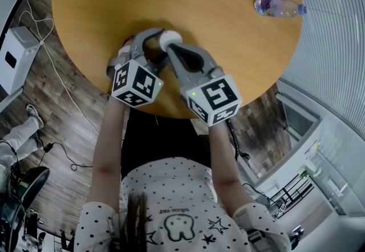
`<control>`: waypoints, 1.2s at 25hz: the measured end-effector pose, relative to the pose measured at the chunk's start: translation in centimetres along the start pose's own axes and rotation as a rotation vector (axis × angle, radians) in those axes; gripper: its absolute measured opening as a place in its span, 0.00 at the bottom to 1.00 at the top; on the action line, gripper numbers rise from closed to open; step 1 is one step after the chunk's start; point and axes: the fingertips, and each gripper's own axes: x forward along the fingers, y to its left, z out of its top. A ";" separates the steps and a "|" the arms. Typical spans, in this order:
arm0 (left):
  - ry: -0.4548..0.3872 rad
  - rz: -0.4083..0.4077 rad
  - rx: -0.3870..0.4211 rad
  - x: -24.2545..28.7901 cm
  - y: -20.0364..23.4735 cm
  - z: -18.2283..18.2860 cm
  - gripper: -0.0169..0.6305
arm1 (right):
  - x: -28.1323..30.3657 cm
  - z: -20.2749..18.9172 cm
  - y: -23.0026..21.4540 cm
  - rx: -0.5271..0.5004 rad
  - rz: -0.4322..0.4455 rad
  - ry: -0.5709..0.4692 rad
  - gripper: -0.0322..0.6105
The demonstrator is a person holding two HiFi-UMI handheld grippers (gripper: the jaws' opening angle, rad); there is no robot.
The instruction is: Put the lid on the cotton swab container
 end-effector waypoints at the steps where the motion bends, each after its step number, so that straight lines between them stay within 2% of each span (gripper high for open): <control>1: 0.000 0.000 0.000 0.0 0.0 0.0 0.44 | 0.0 0.0 0.0 0.002 -0.001 -0.001 0.06; 11: -0.003 0.001 -0.005 -0.1 -0.1 0.0 0.44 | 0.0 -0.1 0.0 0.025 0.001 -0.007 0.06; 20: -0.008 0.029 -0.089 -1.1 -0.1 -0.2 0.44 | -0.2 0.0 -0.1 0.068 0.026 -0.023 0.06; 25: -0.006 0.025 -0.100 -2.2 0.1 -0.2 0.44 | -0.9 1.6 0.6 0.109 0.070 -0.096 0.06; 30: 0.007 0.032 -0.095 -4.0 0.1 -0.2 0.44 | -2.0 3.3 0.5 0.099 0.046 -0.145 0.06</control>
